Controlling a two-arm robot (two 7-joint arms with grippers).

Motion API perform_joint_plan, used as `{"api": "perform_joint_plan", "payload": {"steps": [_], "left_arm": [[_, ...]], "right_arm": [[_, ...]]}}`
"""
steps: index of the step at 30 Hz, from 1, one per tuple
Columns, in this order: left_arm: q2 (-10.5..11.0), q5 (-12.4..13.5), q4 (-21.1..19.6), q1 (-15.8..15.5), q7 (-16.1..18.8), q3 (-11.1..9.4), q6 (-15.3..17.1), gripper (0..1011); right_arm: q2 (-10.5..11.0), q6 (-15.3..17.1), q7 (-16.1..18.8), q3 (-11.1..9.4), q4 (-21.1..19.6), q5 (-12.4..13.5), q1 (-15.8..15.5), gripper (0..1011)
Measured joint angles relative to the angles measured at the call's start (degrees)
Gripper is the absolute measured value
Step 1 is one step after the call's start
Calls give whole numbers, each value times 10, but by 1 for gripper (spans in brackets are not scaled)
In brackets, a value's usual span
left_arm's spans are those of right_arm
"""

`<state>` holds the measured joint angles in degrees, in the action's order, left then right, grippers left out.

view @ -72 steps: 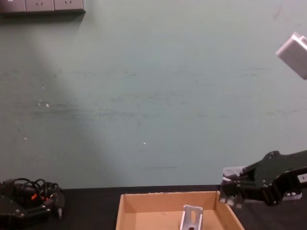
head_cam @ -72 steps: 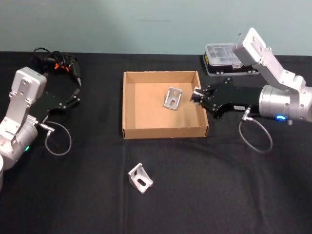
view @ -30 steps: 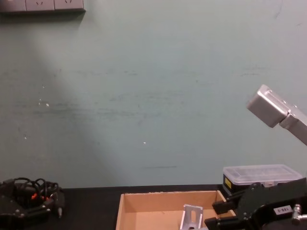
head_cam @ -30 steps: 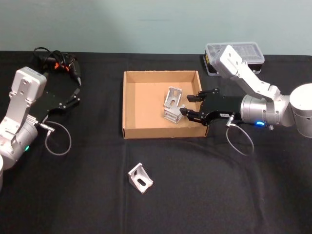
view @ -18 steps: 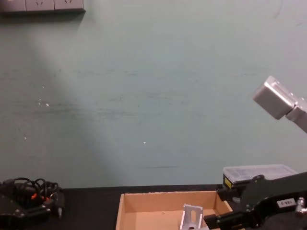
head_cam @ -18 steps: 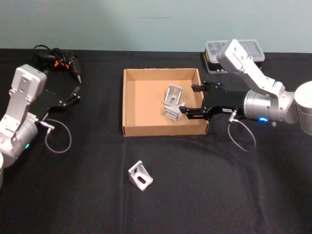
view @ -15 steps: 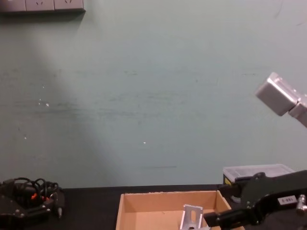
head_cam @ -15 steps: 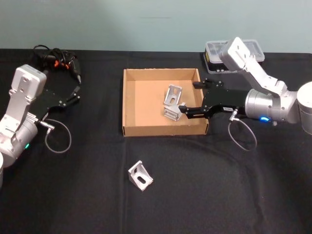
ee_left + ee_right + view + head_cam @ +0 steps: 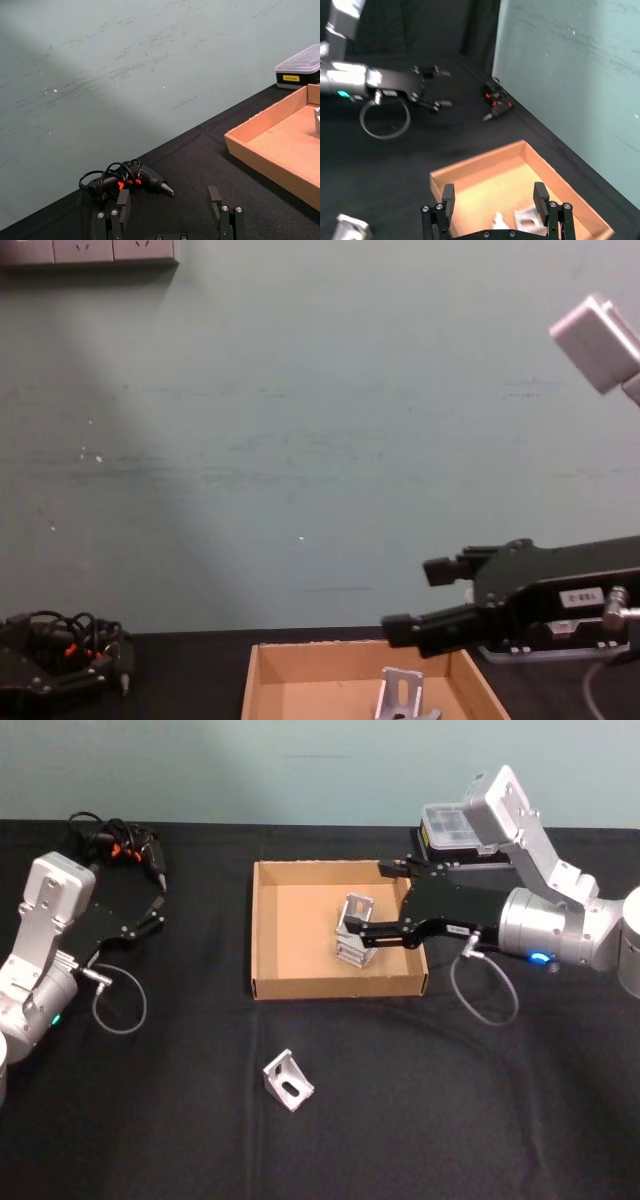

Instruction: Use one hand to pick up the angle iron from the table and place it into the box.

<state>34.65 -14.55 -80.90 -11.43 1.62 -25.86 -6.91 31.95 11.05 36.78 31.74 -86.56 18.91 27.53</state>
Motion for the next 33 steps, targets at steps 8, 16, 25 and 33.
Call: {"api": "perform_joint_plan", "payload": {"steps": [8,16,25,33], "left_arm": [[0,0,0,0,0,0,0,1000],[0,0,0,0,0,0,0,1000],[0,0,0,0,0,0,0,1000],[0,0,0,0,0,0,0,1000]], "right_arm": [[-3,14,-21,12,-58,13,-37,1002],[2,30,-26,27,-89,22,-63,1003],[11,46,-27,44,-109,27,-82,1003],[10,58,-27,64,-108,22,-91,1003]]}}
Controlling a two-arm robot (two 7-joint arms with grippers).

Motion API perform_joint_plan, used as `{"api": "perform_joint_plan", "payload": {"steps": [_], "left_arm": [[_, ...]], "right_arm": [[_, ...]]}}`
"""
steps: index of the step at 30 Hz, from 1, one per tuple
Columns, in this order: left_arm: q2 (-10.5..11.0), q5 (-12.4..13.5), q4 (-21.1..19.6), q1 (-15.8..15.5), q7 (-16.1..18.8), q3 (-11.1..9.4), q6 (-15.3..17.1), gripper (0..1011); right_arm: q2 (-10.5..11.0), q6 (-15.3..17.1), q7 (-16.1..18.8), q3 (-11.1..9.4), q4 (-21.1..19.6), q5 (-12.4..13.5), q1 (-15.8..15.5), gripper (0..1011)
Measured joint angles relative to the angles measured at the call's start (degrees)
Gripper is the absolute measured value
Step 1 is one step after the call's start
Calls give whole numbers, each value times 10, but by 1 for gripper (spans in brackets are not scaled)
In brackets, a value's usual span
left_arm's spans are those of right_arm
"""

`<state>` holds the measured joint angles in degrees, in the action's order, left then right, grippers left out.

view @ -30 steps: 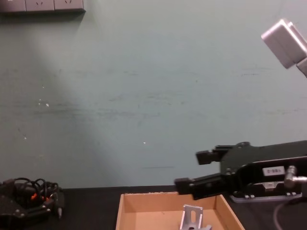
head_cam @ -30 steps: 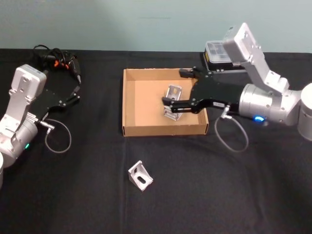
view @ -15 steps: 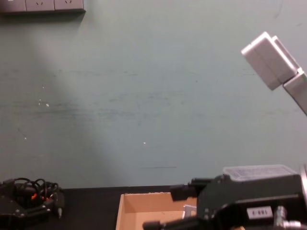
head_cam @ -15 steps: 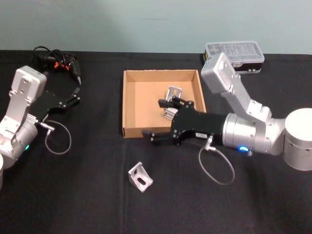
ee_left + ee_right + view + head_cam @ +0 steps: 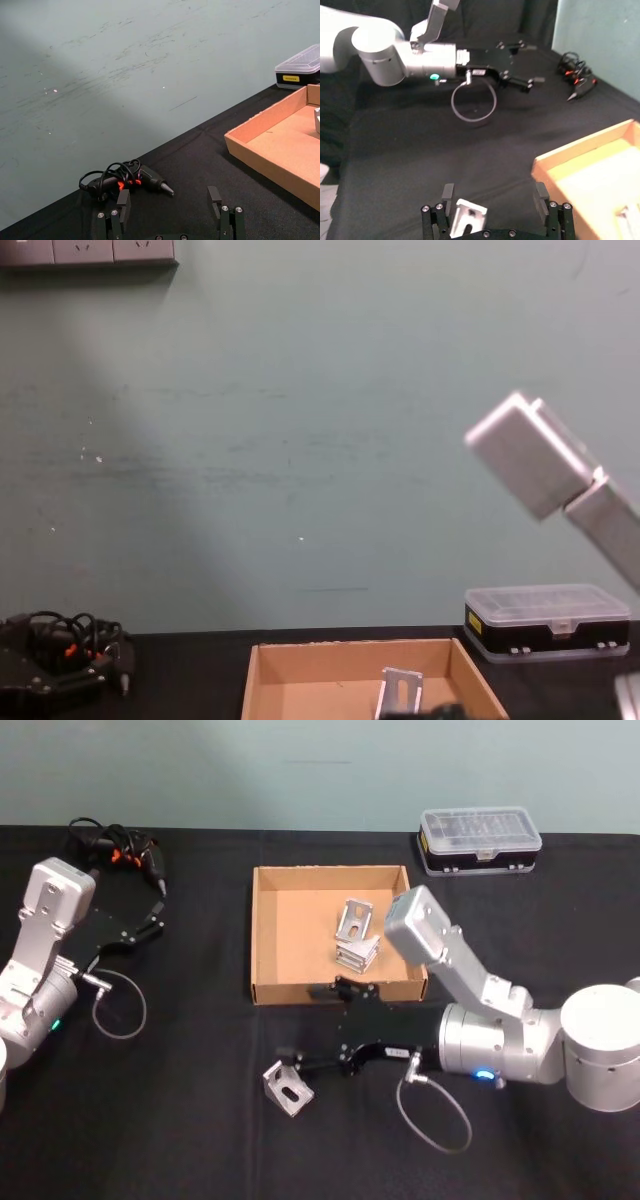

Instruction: Use one hand to pick up the angle iron from the table and place it into the box.

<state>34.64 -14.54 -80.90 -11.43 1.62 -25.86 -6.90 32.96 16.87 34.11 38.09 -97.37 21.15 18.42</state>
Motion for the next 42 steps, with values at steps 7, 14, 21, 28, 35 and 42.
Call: {"api": "perform_joint_plan", "payload": {"steps": [7,14,21,28,35,42], "left_arm": [[0,0,0,0,0,0,0,1000],[0,0,0,0,0,0,0,1000],[0,0,0,0,0,0,0,1000],[0,0,0,0,0,0,0,1000],[0,0,0,0,0,0,0,1000],[0,0,0,0,0,0,0,1000]], "right_arm": [[-6,3,2,17,8,-10,-3,1003],[-10,6,3,27,16,-24,-2,1003],[-18,10,2,34,30,-39,-1,1003],[-26,13,6,39,43,-46,-1,1003],[-33,16,8,40,50,-48,-1,1003],[-41,20,9,40,55,-50,-1,1003]]}}
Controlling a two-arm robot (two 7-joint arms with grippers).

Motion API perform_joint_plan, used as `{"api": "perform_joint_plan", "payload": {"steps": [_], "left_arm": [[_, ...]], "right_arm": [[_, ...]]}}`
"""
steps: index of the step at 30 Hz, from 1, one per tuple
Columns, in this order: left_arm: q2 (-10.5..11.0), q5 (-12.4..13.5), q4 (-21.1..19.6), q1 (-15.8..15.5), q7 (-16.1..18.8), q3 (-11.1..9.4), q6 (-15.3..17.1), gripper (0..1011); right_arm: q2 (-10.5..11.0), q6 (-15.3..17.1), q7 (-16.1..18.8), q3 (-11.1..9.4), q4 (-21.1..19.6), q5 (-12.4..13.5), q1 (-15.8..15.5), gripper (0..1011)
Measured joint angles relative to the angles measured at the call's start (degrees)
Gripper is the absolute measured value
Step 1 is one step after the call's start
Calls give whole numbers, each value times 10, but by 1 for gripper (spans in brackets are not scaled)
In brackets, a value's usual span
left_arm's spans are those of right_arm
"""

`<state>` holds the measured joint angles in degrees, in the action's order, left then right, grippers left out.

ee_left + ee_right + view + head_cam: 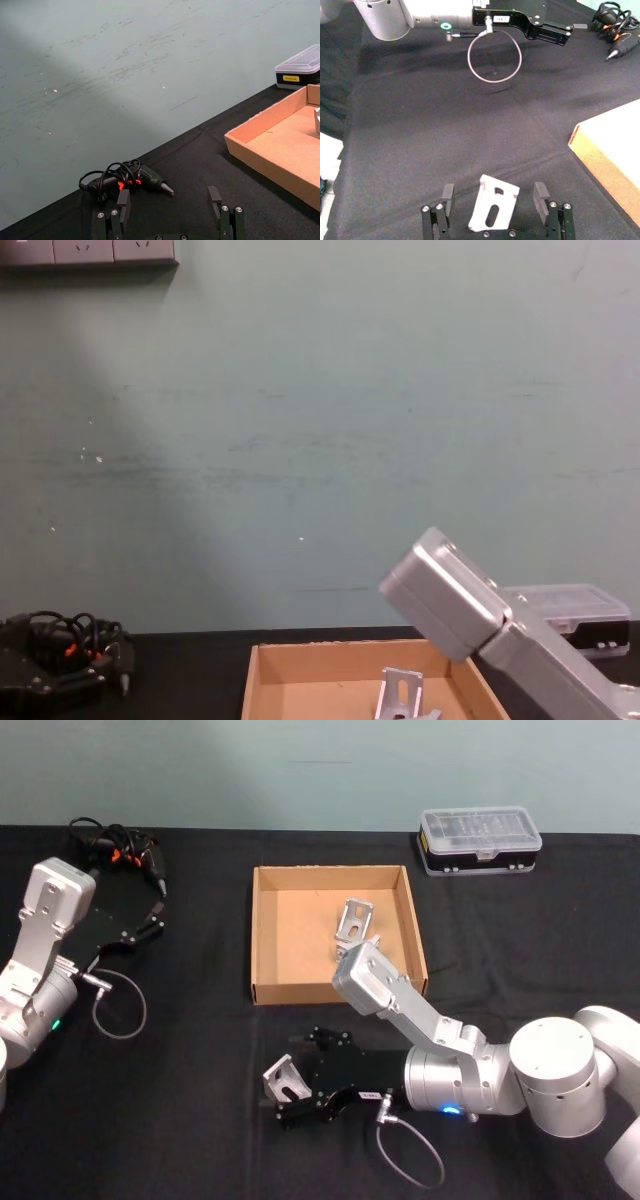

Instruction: Use one hand to pick up the angle iron from the table and place it into the box.

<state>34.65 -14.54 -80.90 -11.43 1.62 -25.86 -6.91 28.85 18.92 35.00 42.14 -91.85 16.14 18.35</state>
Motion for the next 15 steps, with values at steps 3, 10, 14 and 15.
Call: {"api": "perform_joint_plan", "payload": {"steps": [3,10,14,15], "left_arm": [[0,0,0,0,0,0,0,1000],[0,0,0,0,0,0,0,1000],[0,0,0,0,0,0,0,1000],[0,0,0,0,0,0,0,1000]], "right_arm": [[-2,1,0,1,2,-1,1,1003],[-10,5,1,3,9,-4,5,1003],[-13,8,1,4,12,-4,6,1002],[-14,8,1,4,13,-4,7,1003]]}}
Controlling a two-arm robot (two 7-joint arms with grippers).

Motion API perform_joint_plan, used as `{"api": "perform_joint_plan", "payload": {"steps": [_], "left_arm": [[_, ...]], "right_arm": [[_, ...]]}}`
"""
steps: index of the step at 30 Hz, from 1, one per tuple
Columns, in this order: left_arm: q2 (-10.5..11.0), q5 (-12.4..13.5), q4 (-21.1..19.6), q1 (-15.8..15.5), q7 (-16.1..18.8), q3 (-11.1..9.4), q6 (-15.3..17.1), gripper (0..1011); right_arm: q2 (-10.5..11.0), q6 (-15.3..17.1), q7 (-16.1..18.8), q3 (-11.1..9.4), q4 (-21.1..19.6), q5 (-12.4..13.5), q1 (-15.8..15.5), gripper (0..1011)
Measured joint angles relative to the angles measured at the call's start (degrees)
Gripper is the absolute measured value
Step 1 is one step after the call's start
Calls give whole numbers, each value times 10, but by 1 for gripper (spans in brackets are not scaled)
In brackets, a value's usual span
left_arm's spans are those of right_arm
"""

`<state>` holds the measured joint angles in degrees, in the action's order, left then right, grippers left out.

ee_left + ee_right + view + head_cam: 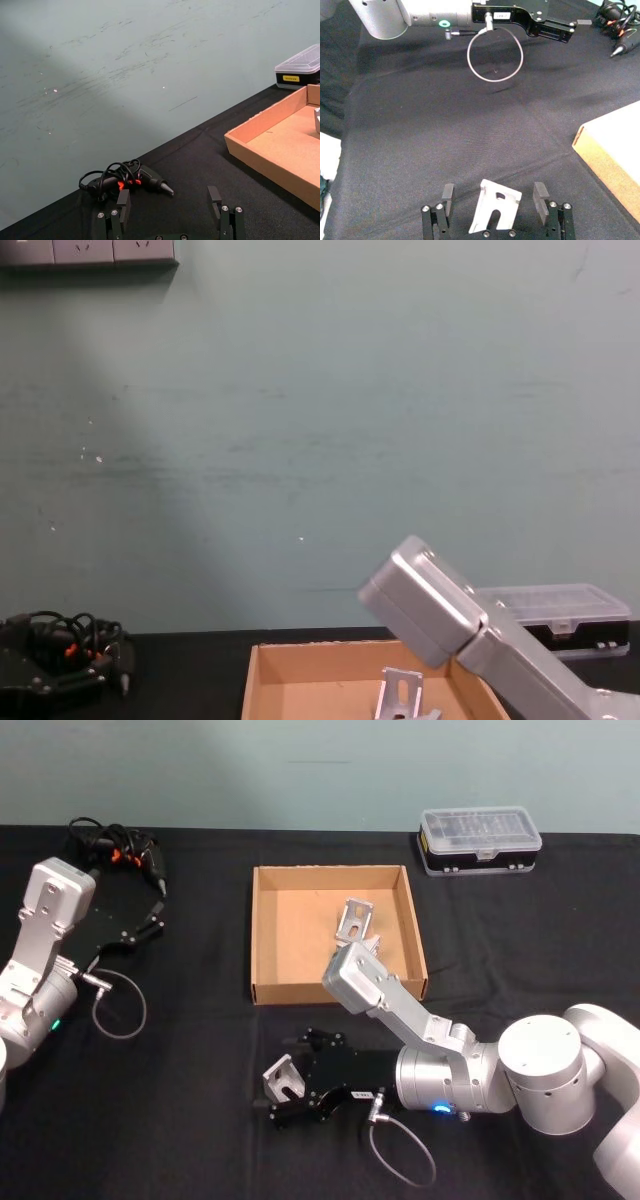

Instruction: Use one hand to pick up the angle iron from the table and place it into the box.

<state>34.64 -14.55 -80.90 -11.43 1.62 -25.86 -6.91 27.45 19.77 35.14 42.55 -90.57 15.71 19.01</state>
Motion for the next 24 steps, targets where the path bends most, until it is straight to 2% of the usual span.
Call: {"api": "perform_joint_plan", "payload": {"steps": [6,12,14,15,17,24], "left_arm": [[0,0,0,0,0,0,0,1000],[0,0,0,0,0,0,0,1000],[0,0,0,0,0,0,0,1000],[0,0,0,0,0,0,0,1000],[0,0,0,0,0,0,0,1000],[0,0,0,0,0,0,0,1000]], "right_arm": [[-3,4,2,1,5,1,2,983],[-6,6,2,2,10,2,5,842],[-7,6,2,2,11,2,5,761],[-7,6,2,2,11,2,5,761],[-8,7,2,1,12,4,6,659],[-9,7,3,2,15,4,8,474]]}}
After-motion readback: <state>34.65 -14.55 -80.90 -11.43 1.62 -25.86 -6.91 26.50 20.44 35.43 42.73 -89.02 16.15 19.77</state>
